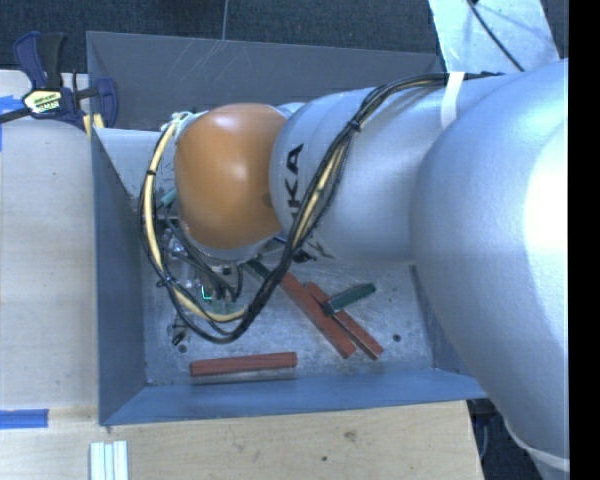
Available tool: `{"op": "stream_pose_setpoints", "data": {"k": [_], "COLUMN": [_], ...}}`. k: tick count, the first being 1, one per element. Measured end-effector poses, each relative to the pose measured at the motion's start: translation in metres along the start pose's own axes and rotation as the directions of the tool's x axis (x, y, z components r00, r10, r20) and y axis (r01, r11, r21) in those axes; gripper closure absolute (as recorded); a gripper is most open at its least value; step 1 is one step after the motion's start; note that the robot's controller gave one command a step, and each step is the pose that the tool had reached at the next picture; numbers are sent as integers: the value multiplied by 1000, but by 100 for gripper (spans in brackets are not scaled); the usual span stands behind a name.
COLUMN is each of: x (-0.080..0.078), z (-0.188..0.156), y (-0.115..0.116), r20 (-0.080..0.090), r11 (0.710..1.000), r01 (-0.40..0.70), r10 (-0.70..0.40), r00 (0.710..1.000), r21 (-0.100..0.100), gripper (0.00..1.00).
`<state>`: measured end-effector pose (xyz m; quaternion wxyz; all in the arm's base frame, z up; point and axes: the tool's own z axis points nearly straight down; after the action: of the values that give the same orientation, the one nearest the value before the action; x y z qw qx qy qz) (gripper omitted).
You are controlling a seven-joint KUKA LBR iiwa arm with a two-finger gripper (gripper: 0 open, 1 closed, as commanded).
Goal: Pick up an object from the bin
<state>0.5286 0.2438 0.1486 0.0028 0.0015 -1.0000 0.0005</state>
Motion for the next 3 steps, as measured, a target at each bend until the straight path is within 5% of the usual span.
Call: {"op": "stream_pose_setpoints", "data": {"k": [1, 2, 3], "x": [14, -1, -77], "z": [81, -27, -11], "y": [-55, -16, -11], "r20": [0, 16, 12], "r11": [993, 913, 874], "r01": [121, 408, 486], "r10": [-121, -408, -486], "r00": [993, 913, 874], "r21": [1, 1, 3], "gripper": [0, 0, 0]}}
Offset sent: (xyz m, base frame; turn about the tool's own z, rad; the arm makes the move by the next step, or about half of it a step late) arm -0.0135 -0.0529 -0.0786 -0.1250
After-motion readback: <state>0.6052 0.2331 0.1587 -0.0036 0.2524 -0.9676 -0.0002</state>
